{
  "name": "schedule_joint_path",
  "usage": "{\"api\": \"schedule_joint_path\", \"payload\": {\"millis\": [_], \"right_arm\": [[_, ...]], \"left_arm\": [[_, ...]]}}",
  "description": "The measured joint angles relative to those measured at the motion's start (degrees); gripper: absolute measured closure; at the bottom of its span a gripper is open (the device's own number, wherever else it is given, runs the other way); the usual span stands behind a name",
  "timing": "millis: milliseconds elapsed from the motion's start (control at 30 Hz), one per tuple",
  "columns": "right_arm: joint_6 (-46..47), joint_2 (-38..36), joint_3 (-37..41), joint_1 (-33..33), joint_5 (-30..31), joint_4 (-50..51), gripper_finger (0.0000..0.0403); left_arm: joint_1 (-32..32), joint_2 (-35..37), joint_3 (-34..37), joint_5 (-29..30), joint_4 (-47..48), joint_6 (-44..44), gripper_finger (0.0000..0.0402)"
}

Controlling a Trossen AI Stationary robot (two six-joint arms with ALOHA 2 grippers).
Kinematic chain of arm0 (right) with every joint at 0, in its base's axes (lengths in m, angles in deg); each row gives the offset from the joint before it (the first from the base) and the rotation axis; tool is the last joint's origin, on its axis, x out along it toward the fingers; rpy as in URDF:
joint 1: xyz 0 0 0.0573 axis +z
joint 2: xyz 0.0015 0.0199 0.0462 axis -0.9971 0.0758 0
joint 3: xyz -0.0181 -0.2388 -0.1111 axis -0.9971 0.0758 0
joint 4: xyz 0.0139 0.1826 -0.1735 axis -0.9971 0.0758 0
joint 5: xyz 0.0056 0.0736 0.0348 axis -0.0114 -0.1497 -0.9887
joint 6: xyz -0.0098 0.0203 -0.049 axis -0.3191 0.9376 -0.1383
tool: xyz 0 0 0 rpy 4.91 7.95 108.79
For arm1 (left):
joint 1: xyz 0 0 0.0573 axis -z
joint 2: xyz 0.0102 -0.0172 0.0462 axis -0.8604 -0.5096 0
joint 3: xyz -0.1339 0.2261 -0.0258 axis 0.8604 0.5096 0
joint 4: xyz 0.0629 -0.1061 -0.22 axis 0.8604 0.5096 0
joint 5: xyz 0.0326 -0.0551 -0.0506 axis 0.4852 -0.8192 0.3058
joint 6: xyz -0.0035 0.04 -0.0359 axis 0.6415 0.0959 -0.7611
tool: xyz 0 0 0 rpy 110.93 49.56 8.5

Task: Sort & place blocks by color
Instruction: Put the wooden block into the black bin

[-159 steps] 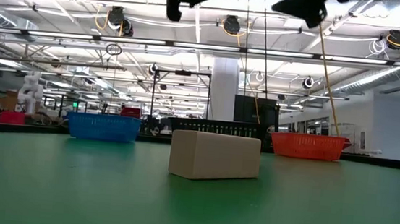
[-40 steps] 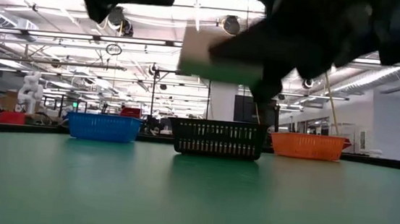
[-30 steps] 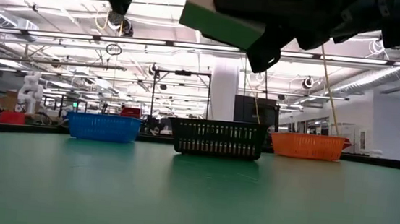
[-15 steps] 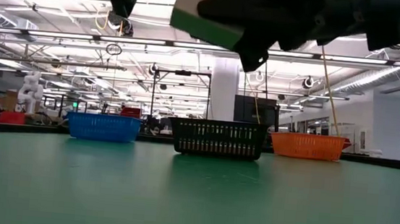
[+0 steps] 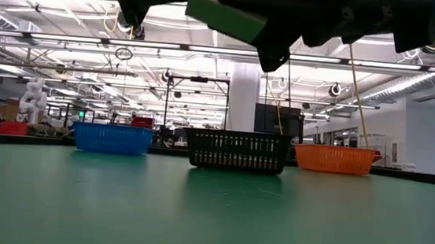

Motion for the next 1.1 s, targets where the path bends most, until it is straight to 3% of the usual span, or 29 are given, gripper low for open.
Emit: {"api": "schedule_joint_path", "payload": {"millis": [367,1100], "right_arm": [[-1.7,-6.2,0.0,-0.5,2.6,6.5,0.0292],[-2.6,-8.8,-0.1,-0.5,4.2,8.9,0.0292]], "left_arm": [[-0.2,0.1,-0.1,0.7,-0.2,-1.5,0.0247],[-0.2,0.0,0.0,0.2,0.6,-2.5,0.0247]]}}
